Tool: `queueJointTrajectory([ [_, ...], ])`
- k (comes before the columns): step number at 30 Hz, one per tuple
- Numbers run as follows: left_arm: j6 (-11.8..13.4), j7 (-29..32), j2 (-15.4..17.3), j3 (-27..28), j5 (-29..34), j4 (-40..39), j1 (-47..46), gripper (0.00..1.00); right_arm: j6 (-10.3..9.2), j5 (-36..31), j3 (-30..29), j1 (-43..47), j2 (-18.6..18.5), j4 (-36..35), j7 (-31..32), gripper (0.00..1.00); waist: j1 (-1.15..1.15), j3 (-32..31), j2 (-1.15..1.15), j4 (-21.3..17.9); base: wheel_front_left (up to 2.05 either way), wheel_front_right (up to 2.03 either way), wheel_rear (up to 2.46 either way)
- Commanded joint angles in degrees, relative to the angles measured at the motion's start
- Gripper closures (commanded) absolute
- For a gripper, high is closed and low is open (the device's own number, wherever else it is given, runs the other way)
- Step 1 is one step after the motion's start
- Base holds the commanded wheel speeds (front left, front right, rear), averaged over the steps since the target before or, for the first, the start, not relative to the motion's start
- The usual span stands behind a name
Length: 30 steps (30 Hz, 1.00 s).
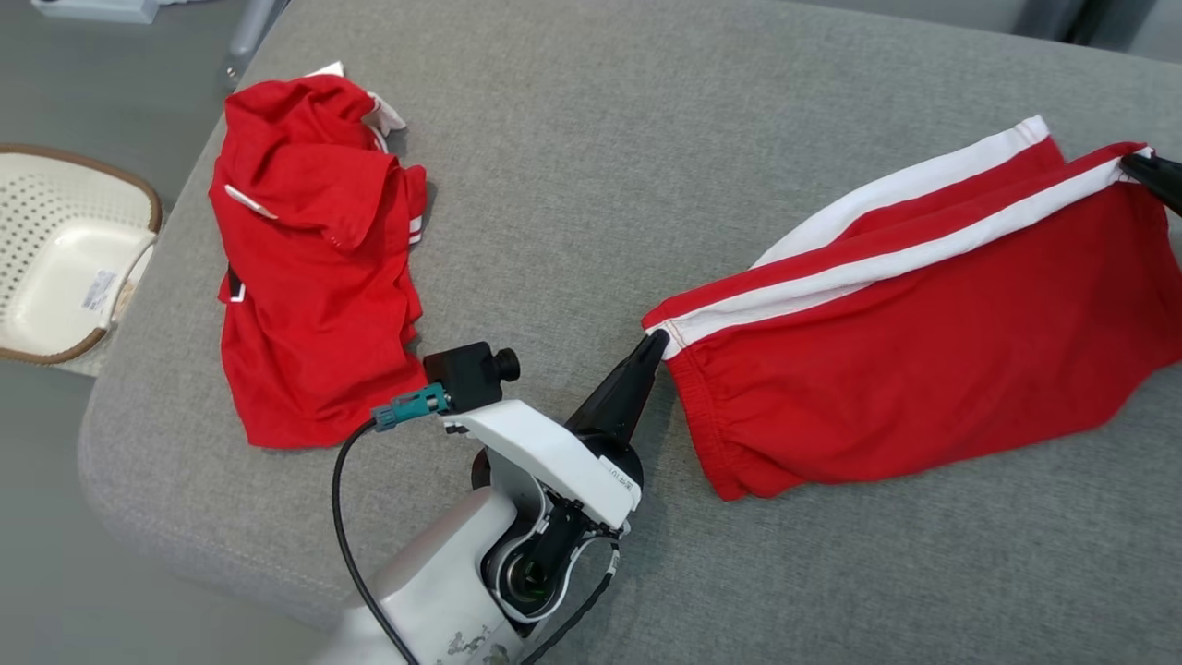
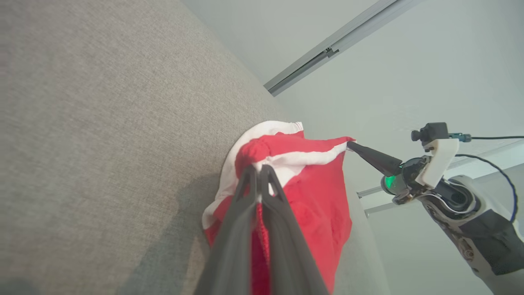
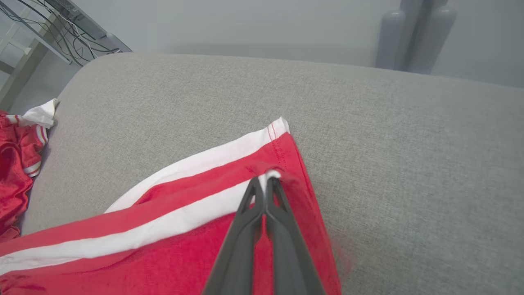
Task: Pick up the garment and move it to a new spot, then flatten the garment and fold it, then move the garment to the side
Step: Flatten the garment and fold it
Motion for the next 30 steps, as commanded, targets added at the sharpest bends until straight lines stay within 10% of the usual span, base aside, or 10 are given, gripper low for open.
queueJointTrajectory([
  [1,-0.07,-0.73,0.33,-0.89,-1.13,-0.21,-1.46,1.0,0.01,-0.63,0.73,-0.96,0.13,0.33,0.16,1.0,0.0,1.13,0.0,1.22,0.0,0.0,0.0],
  [23,-0.07,-3.31,0.3,-3.79,-4.26,-3.46,-3.51,1.0,0.0,-2.71,9.96,-9.63,-1.15,6.62,-7.12,0.91,0.0,6.03,0.0,5.42,0.0,0.0,0.0],
  [24,-0.07,-3.31,0.3,-4.07,-4.12,-3.37,-3.64,0.96,0.0,-2.91,10.23,-9.92,-1.12,7.18,-7.41,0.42,0.0,6.15,0.0,5.45,0.0,0.0,0.0],
  [25,-0.07,-3.32,0.31,-4.39,-3.92,-3.25,-3.75,0.71,0.0,-2.73,10.52,-9.91,-0.93,7.98,-7.35,0.0,0.0,6.23,0.0,5.46,0.0,0.0,0.0],
  [26,-0.07,-3.32,0.31,-4.59,-3.74,-3.04,-3.87,0.61,0.0,-2.87,10.91,-9.96,-0.67,8.36,-7.58,0.0,0.0,6.27,0.0,5.45,0.0,0.0,0.0],
  [27,-0.07,-3.32,0.37,-4.52,-3.51,-2.62,-3.95,0.0,0.0,-2.84,11.32,-10.0,-0.48,8.7,-7.75,0.0,0.0,6.27,0.0,5.43,0.0,0.0,0.0],
  [30,-0.07,-3.31,0.3,-4.45,-2.37,-1.66,-4.5,0.0,0.0,-3.11,11.83,-10.44,-0.43,9.3,-9.05,0.0,0.0,6.21,0.0,5.31,0.0,0.0,0.0],
])
